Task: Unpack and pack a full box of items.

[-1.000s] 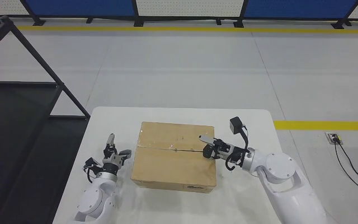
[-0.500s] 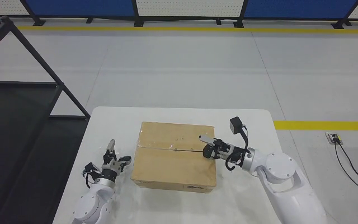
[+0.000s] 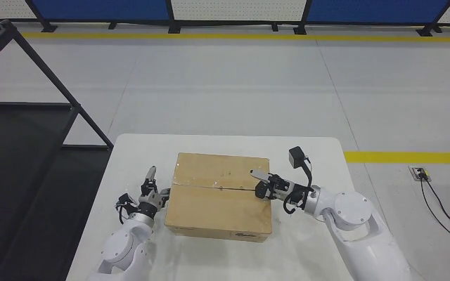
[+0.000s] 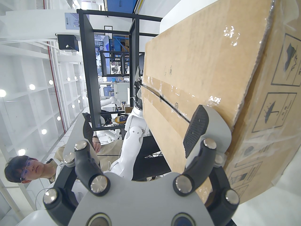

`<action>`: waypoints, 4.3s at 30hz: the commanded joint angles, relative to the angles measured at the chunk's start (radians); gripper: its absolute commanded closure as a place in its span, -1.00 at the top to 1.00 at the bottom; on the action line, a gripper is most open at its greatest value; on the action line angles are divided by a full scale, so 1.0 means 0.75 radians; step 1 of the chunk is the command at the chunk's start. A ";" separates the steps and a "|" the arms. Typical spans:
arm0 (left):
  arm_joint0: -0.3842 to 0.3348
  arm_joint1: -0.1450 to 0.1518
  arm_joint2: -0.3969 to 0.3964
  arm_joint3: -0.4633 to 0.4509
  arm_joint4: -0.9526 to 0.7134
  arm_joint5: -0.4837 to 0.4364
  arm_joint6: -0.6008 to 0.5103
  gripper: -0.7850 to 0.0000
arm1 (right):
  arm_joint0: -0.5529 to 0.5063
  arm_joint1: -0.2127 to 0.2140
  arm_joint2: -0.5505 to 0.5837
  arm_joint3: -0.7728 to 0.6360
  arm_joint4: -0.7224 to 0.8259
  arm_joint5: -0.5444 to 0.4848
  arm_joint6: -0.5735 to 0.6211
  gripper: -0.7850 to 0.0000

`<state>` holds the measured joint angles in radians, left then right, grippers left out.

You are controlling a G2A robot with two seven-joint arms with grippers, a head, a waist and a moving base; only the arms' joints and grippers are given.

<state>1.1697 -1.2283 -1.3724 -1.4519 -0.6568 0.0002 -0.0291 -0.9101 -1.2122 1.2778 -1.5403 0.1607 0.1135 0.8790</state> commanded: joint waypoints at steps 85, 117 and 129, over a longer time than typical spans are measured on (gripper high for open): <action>0.197 -0.038 -0.216 -0.760 0.250 -0.101 0.027 1.00 | 0.000 0.000 0.000 0.000 0.000 0.000 0.000 1.00; 0.049 -0.070 0.048 -0.751 0.484 0.044 -0.022 1.00 | 0.000 0.000 0.000 0.000 0.000 0.000 0.000 1.00; 0.009 -0.085 0.136 -0.718 0.549 0.081 -0.045 1.00 | 0.000 0.000 0.000 0.000 0.000 0.000 0.000 1.00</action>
<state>1.1784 -1.2910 -1.2760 -1.9920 -0.2500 0.0586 -0.0610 -0.9101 -1.2122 1.2778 -1.5403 0.1607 0.1135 0.8790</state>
